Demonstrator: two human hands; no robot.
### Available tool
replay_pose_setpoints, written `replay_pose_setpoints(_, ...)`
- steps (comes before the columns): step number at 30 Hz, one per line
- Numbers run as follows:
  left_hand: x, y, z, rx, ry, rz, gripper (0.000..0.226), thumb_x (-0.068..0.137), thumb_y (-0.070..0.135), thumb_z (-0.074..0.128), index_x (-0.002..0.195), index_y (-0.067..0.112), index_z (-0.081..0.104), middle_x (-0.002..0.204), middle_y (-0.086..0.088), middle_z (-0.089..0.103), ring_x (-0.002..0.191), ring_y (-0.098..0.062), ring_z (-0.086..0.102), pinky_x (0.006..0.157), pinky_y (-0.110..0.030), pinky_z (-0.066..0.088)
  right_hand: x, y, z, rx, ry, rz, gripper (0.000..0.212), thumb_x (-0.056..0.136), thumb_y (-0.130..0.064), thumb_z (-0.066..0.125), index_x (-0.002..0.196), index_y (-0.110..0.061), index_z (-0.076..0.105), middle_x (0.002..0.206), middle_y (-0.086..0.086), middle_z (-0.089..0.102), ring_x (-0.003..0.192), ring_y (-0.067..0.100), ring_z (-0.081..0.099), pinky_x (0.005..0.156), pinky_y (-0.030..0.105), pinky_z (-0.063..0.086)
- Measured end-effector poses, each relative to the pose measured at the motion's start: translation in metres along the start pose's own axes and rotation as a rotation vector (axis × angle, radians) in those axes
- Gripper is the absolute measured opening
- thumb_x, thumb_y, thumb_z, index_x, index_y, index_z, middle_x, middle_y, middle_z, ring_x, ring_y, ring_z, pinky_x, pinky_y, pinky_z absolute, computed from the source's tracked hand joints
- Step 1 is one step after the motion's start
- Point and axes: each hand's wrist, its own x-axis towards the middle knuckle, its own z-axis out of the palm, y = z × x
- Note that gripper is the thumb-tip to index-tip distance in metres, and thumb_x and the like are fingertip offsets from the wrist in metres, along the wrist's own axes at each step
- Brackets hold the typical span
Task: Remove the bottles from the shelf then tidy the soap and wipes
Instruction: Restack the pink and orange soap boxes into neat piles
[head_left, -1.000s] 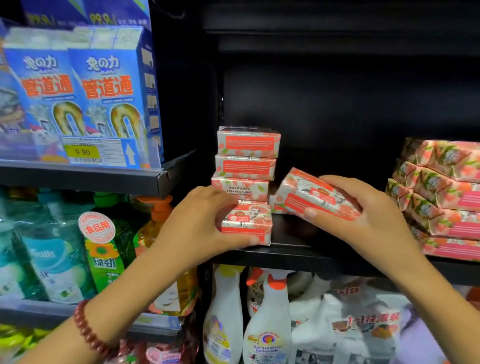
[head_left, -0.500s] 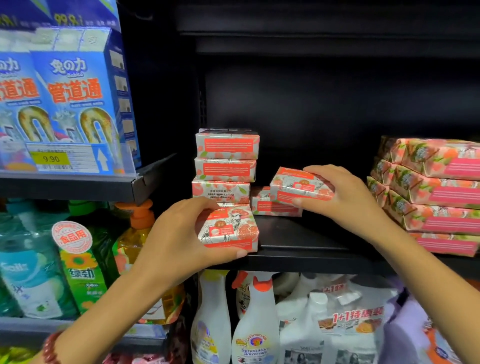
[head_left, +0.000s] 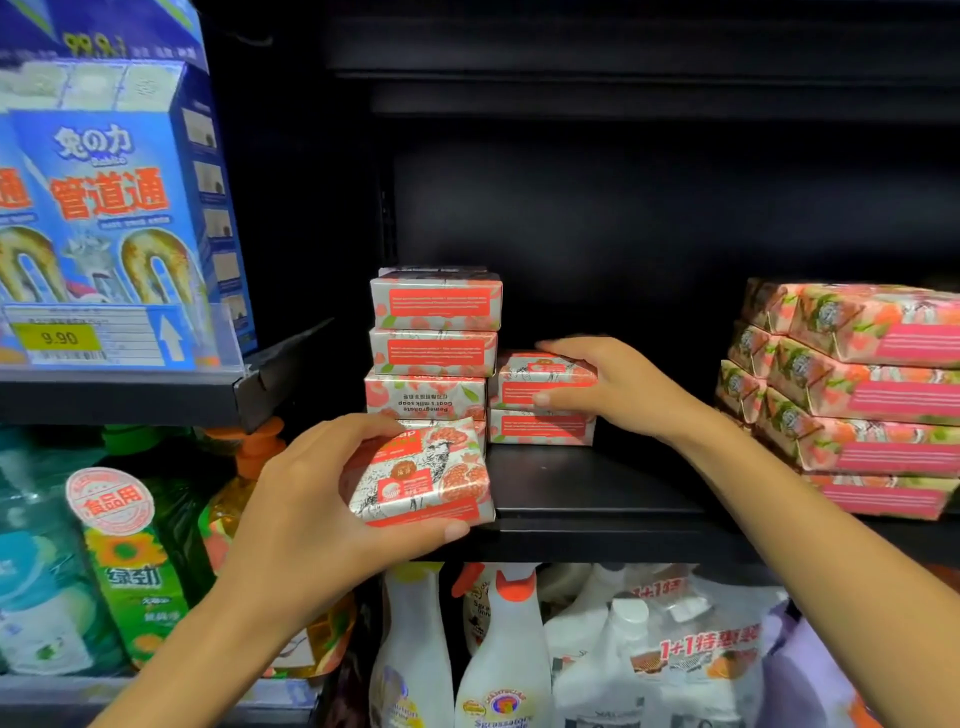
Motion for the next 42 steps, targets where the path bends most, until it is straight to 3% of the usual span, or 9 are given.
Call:
replay_pose_setpoints(4, 0.002, 0.006, 0.003, -0.011, 0.017, 0.012, 0.078, 0.04, 0.081, 0.061, 0.107, 0.042, 0.049, 0.102, 0.029, 0.053, 0.092, 0.004, 0.056, 0.068, -0.009, 0.041, 0.0, -0.003, 0.002, -0.061, 0.018, 0.01, 0.063, 0.08, -0.03, 0.071, 0.137, -0.018, 0.045, 0.129, -0.001, 0.053, 0.113, 0.01, 0.053, 0.09, 0.023, 0.047)
replay_pose_setpoints(7, 0.005, 0.011, 0.008, -0.035, 0.025, 0.023, 0.069, 0.04, 0.08, 0.061, 0.1, 0.05, 0.045, 0.099, 0.032, 0.051, 0.092, 0.005, 0.056, 0.067, -0.011, 0.043, -0.012, -0.007, -0.002, -0.168, 0.149, 0.002, 0.065, 0.08, -0.036, 0.071, 0.137, -0.021, 0.044, 0.133, -0.004, 0.048, 0.123, 0.012, 0.04, 0.096, 0.024, 0.035)
replay_pose_setpoints(12, 0.014, 0.026, 0.023, -0.065, 0.025, 0.086, 0.064, 0.044, 0.08, 0.063, 0.099, 0.052, 0.046, 0.098, 0.036, 0.052, 0.101, 0.014, 0.051, 0.067, -0.007, 0.043, -0.067, -0.006, -0.014, -0.165, 0.359, -0.076, 0.046, 0.08, -0.037, 0.067, 0.124, -0.027, 0.056, 0.116, -0.021, 0.048, 0.114, -0.002, 0.039, 0.09, 0.005, 0.027)
replay_pose_setpoints(14, 0.019, 0.038, 0.032, -0.092, 0.028, 0.099, 0.067, 0.047, 0.08, 0.066, 0.103, 0.047, 0.047, 0.098, 0.035, 0.051, 0.104, 0.012, 0.05, 0.069, -0.007, 0.043, -0.09, -0.001, -0.014, -0.183, 0.29, -0.078, 0.039, 0.08, -0.038, 0.066, 0.117, -0.03, 0.06, 0.112, -0.023, 0.052, 0.11, -0.004, 0.043, 0.088, 0.001, 0.028)
replay_pose_setpoints(17, 0.031, 0.058, 0.047, -0.148, 0.033, 0.106, 0.071, 0.051, 0.07, 0.074, 0.11, 0.037, 0.051, 0.099, 0.029, 0.054, 0.098, 0.005, 0.056, 0.075, -0.011, 0.045, -0.116, 0.005, -0.01, -0.161, 0.11, -0.08, 0.037, 0.079, -0.048, 0.066, 0.113, -0.033, 0.063, 0.11, -0.027, 0.055, 0.107, -0.008, 0.047, 0.09, 0.008, 0.037)
replay_pose_setpoints(20, 0.049, 0.076, 0.064, -0.163, 0.057, 0.161, 0.066, 0.056, 0.063, 0.078, 0.108, 0.029, 0.057, 0.098, 0.019, 0.06, 0.092, 0.0, 0.059, 0.075, -0.019, 0.05, -0.129, 0.01, -0.003, -0.22, -0.001, -0.125, 0.046, 0.078, -0.052, 0.066, 0.12, -0.033, 0.06, 0.115, -0.029, 0.049, 0.114, -0.01, 0.039, 0.093, 0.004, 0.03)
replay_pose_setpoints(25, 0.082, 0.095, 0.085, -0.112, 0.057, 0.19, 0.063, 0.065, 0.059, 0.076, 0.112, 0.02, 0.058, 0.103, 0.007, 0.063, 0.093, -0.006, 0.059, 0.078, -0.027, 0.052, -0.131, 0.013, -0.001, -0.276, 0.032, -0.147, 0.041, 0.085, -0.038, 0.066, 0.124, -0.032, 0.057, 0.118, -0.027, 0.048, 0.114, -0.007, 0.036, 0.092, 0.002, 0.026)
replay_pose_setpoints(32, 0.114, 0.095, 0.103, 0.187, -0.016, 0.16, 0.062, 0.076, 0.057, 0.068, 0.116, 0.011, 0.055, 0.112, -0.003, 0.062, 0.103, -0.016, 0.057, 0.082, -0.028, 0.047, -0.13, 0.011, -0.002, -0.315, -0.018, -0.166, 0.042, 0.087, -0.038, 0.061, 0.127, -0.032, 0.052, 0.122, -0.022, 0.049, 0.112, -0.004, 0.035, 0.09, 0.005, 0.025)
replay_pose_setpoints(42, 0.109, 0.089, 0.095, 0.381, 0.088, 0.334, 0.021, 0.087, 0.024, 0.066, 0.102, 0.009, 0.067, 0.102, -0.008, 0.066, 0.098, -0.026, 0.06, 0.082, -0.042, 0.05, -0.132, 0.013, -0.003, -0.316, -0.012, -0.176, 0.041, 0.088, -0.039, 0.06, 0.127, -0.032, 0.052, 0.122, -0.02, 0.051, 0.111, -0.001, 0.036, 0.089, 0.005, 0.026)
